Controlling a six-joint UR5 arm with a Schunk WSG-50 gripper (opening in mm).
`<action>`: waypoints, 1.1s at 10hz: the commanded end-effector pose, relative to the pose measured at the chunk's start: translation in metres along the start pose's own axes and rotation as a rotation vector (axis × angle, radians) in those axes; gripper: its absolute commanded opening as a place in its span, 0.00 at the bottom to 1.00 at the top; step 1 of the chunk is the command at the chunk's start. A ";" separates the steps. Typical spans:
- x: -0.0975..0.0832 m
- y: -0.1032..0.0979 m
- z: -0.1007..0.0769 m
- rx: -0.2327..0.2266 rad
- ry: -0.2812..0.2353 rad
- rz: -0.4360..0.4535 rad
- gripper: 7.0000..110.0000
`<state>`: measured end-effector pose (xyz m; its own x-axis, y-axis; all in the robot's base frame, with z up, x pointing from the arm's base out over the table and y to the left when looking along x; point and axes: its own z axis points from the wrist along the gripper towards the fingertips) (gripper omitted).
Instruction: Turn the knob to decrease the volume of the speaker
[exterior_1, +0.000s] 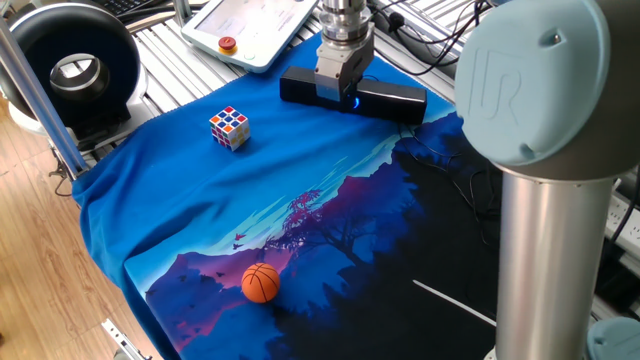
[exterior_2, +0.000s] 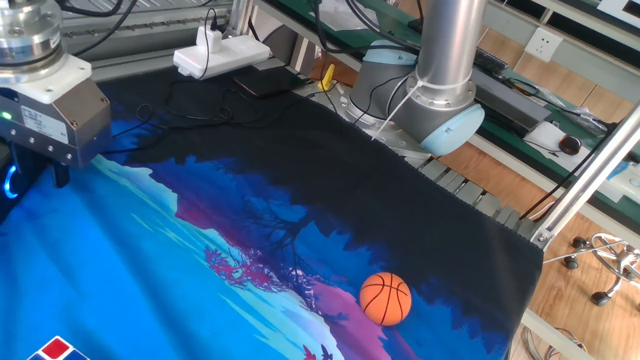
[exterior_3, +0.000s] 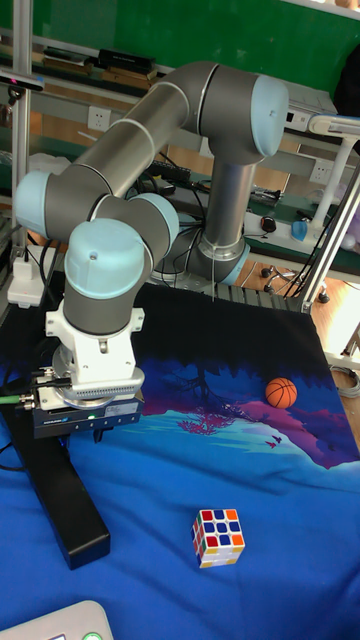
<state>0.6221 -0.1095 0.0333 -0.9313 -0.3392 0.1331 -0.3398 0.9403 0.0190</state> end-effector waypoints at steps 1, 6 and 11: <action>-0.003 0.002 -0.001 -0.015 -0.010 0.003 0.36; -0.005 0.003 0.002 -0.019 -0.015 -0.001 0.36; -0.009 0.005 -0.003 -0.026 -0.014 -0.004 0.36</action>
<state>0.6258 -0.1053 0.0323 -0.9301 -0.3448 0.1268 -0.3438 0.9385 0.0309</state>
